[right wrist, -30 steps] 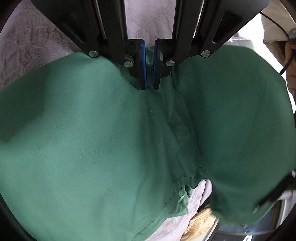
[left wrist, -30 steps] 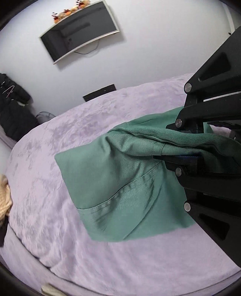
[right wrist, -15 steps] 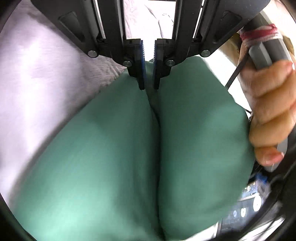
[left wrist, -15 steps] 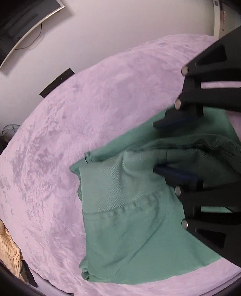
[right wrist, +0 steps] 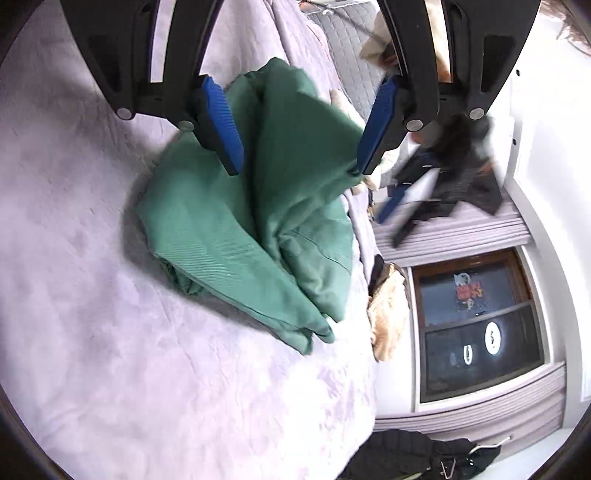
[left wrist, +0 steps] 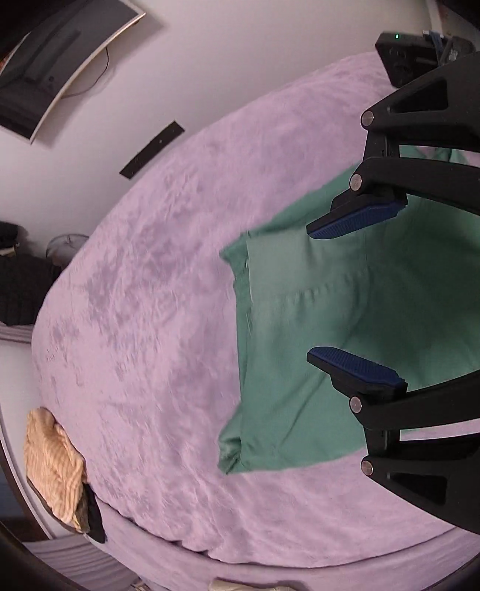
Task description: Fold small clothes
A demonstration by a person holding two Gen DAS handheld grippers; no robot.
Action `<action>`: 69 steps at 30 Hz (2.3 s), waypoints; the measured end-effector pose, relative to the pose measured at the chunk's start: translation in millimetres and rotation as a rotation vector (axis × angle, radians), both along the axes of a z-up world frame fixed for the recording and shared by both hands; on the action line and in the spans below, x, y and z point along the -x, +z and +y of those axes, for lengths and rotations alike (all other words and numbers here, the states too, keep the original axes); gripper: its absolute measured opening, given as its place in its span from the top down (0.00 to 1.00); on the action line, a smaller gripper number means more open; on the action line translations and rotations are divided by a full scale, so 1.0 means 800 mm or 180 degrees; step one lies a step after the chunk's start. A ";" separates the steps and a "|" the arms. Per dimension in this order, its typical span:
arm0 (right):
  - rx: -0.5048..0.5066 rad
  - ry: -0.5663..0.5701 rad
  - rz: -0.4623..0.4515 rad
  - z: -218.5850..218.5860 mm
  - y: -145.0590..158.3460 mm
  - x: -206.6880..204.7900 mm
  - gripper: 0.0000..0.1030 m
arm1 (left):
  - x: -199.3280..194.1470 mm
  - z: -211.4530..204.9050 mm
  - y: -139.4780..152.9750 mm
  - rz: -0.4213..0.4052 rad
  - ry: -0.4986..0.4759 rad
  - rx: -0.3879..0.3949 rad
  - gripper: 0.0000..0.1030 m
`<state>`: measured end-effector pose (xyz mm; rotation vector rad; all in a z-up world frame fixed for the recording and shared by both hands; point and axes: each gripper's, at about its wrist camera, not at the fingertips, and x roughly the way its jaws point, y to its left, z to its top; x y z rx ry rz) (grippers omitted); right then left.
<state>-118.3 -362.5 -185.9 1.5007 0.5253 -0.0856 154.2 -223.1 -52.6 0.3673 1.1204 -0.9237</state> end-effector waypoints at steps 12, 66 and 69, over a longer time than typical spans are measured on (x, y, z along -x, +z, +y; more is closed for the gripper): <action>0.0673 0.0282 0.0529 0.049 0.036 -0.036 0.21 | -0.004 -0.080 -0.050 -0.0015 -0.0687 -0.0293 0.39; 0.2282 0.1409 0.1159 -0.041 0.070 -0.214 0.87 | 0.075 0.161 -0.073 0.0541 0.0519 -0.0145 0.55; 0.2241 0.1382 0.1352 -0.070 0.036 -0.207 1.00 | 0.082 0.172 -0.092 0.0621 0.0658 -0.0264 0.33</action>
